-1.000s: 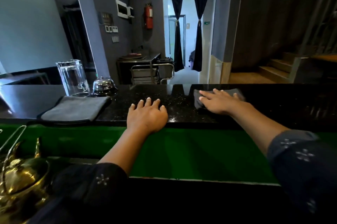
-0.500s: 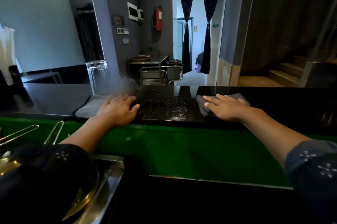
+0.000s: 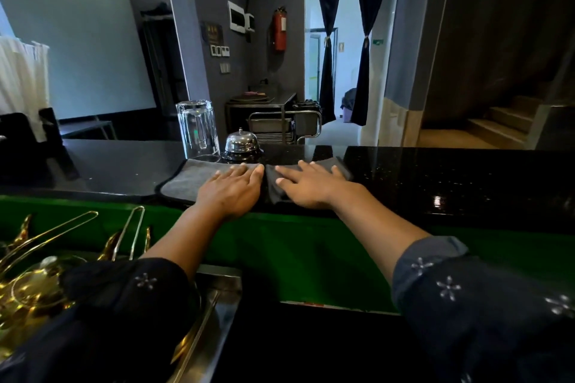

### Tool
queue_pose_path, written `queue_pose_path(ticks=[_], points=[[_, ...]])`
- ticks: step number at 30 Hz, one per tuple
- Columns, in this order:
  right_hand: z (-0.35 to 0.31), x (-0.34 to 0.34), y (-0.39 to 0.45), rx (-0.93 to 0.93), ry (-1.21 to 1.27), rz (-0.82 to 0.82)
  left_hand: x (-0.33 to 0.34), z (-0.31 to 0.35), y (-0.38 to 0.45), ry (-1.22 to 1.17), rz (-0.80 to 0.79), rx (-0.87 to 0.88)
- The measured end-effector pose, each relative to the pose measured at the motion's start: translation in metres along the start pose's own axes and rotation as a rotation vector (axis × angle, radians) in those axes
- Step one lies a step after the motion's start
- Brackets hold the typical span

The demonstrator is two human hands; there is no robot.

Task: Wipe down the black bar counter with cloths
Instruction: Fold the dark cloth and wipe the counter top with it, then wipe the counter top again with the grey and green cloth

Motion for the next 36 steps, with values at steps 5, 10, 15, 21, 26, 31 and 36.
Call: queue_pose_path(ticks=[5,10,15,21,26,31,36], points=[[0.025,0.005,-0.04,-0.029,0.001,0.05,0.003,-0.004,0.0,-0.01,0.03,0.037],[0.051,-0.011,-0.062,0.058,0.015,0.058,0.001,0.007,-0.001,-0.036,0.123,0.063],[0.091,-0.038,-0.052,0.19,0.173,0.259,-0.001,0.064,-0.001,-0.238,0.065,0.037],[0.109,-0.032,-0.046,0.231,0.245,0.216,0.008,0.092,0.006,-0.413,0.067,-0.042],[0.107,-0.036,-0.06,0.153,0.289,0.362,0.013,0.101,-0.007,-0.666,0.229,-0.077],[0.108,-0.037,-0.087,0.114,0.481,0.479,0.008,0.109,-0.024,-0.73,0.323,-0.057],[0.106,-0.04,-0.129,0.049,0.639,0.566,-0.003,0.113,-0.055,-0.923,0.401,0.008]])
Point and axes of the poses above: each hand's wrist, its own y-axis towards the middle knuckle, its own x-axis out of the palm, z = x × y, the point moved 1 cm from there along y, towards the middle knuckle, and after that the axes turned 1 degree about y, right-handed, at the moved point
